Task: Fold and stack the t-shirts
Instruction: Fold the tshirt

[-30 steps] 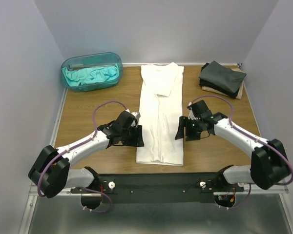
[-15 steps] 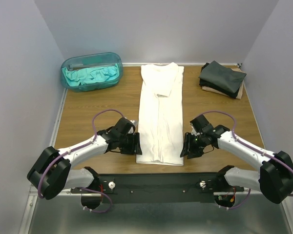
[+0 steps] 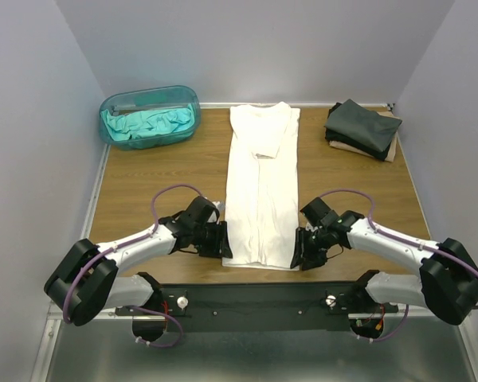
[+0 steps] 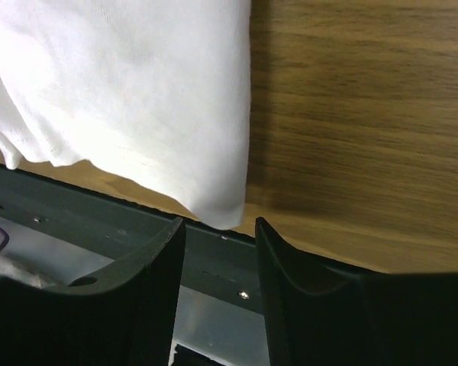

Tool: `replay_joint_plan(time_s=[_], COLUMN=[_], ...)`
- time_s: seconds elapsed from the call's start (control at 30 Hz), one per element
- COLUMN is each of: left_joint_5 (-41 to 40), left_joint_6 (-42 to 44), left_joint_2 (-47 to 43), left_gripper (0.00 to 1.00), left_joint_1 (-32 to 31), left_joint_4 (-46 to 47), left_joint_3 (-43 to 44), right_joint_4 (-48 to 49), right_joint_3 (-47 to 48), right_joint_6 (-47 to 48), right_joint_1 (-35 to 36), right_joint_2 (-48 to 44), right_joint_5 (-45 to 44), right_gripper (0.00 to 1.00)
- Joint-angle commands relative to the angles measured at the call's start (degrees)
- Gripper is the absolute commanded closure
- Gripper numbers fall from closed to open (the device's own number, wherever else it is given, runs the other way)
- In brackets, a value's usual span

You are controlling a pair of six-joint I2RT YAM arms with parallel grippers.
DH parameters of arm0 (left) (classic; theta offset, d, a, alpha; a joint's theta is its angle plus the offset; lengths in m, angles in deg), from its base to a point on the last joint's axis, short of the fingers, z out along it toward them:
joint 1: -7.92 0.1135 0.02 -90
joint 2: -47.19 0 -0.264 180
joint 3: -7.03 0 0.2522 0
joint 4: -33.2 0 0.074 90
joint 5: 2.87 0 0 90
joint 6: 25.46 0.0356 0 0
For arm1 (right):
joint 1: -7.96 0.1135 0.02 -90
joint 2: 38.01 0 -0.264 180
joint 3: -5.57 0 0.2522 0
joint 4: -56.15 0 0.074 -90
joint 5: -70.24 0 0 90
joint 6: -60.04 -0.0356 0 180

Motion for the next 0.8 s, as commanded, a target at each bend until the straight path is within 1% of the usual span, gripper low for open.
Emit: replay_joint_plan(time_s=[0.0,0.13,0.27,0.3,0.37,0.47,0.5,0.57,0.63,0.67,0.73,0.77], left_joint_5=[1.89,1.98,2.16,2.07,1.63,1.02,0.93,0.49,0.14,0.14,-0.39,-0.56], left_joint_6=[-0.86,-1.48,-1.92,-1.92,-1.92,-2.27,-2.44,-2.62,-2.71,-2.71,-2.71,-2.71], left_joint_2=[-0.41,-0.76,-0.15,0.2,0.99,0.91,0.74,0.56,0.64,0.73,1.0,0.91], left_gripper=[0.47,0.48,0.52,0.55,0.55,0.55,0.6,0.63,0.69,0.74,0.78,0.8], left_joint_1=[0.07,-0.46,-0.9,-1.16,-1.6,-1.96,-2.13,-2.22,-2.39,-2.31,-2.4,-2.48], left_joint_4=[0.29,0.21,0.12,0.03,-0.41,-0.85,-0.85,-1.02,-1.03,-1.11,-1.03,-0.94], left_joint_3=[-1.73,-2.43,-3.04,-3.05,-3.05,-2.96,-3.05,-3.13,-3.05,-3.05,-2.78,-2.7], right_joint_4=[2.51,3.65,4.09,4.18,4.62,5.06,5.15,5.24,5.32,5.33,5.33,5.33], right_joint_3=[-0.98,-1.33,-1.69,-1.77,-2.04,-2.65,-2.83,-2.74,-2.65,-2.65,-2.48,-2.39], right_joint_6=[-1.44,-1.52,-1.52,-1.44,-1.52,-1.35,-1.35,-1.35,-1.35,-1.35,-1.35,-1.26], right_joint_1=[1.0,1.18,1.27,1.27,1.27,1.27,1.27,1.27,1.27,1.27,1.27,1.27], right_joint_2=[1.63,2.42,2.51,2.77,3.21,3.82,3.91,3.83,3.82,3.83,3.91,3.83], right_joint_5=[-1.53,-2.58,-4.07,-4.08,-3.64,-3.2,-3.11,-3.02,-3.2,-3.29,-3.2,-3.29], right_gripper=[0.52,0.53,0.6,0.62,0.68,0.71,0.72,0.73,0.75,0.77,0.8,0.86])
